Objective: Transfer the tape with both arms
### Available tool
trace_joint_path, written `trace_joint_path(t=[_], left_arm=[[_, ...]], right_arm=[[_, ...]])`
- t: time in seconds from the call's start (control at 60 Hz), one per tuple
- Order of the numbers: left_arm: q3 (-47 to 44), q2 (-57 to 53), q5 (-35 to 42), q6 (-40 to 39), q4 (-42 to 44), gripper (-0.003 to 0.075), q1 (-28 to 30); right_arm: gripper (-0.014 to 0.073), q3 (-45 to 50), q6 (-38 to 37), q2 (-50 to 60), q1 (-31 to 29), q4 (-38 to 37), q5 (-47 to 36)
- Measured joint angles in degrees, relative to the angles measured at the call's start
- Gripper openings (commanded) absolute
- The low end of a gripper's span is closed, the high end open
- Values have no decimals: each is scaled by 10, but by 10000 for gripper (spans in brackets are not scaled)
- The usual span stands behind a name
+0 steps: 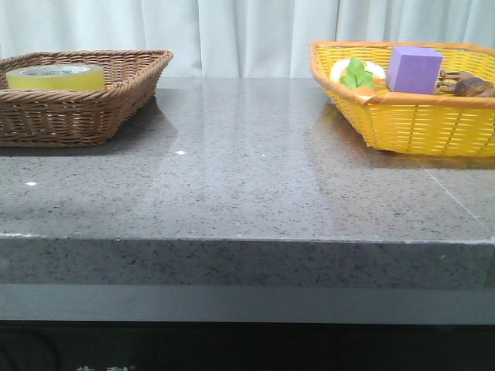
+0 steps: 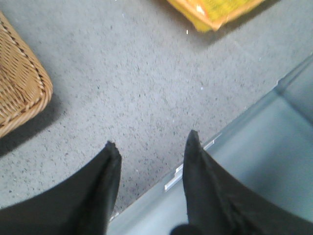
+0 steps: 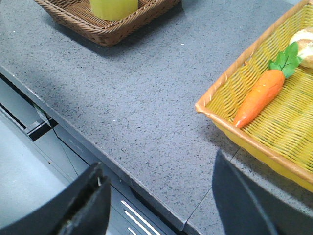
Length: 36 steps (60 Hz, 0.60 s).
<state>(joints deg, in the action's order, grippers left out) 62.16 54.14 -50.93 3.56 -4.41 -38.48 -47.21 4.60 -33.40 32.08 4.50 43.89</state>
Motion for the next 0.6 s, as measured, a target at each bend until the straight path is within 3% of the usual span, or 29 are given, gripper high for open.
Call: trace_joint_path(t=[0.2, 0.384, 0.467, 0.601], left_arm=[[-100, -93, 93, -1, 0, 300, 0], [-150, -134, 126, -1, 0, 283, 0], [-159, -134, 129, -1, 0, 229, 0], [-163, -134, 131, -1, 0, 87, 0]], right_arm=[[476, 0, 0, 0, 0, 0, 0], [455, 0, 0, 0, 0, 0, 4], [359, 0, 0, 0, 0, 0, 4], [127, 0, 0, 0, 0, 0, 8]])
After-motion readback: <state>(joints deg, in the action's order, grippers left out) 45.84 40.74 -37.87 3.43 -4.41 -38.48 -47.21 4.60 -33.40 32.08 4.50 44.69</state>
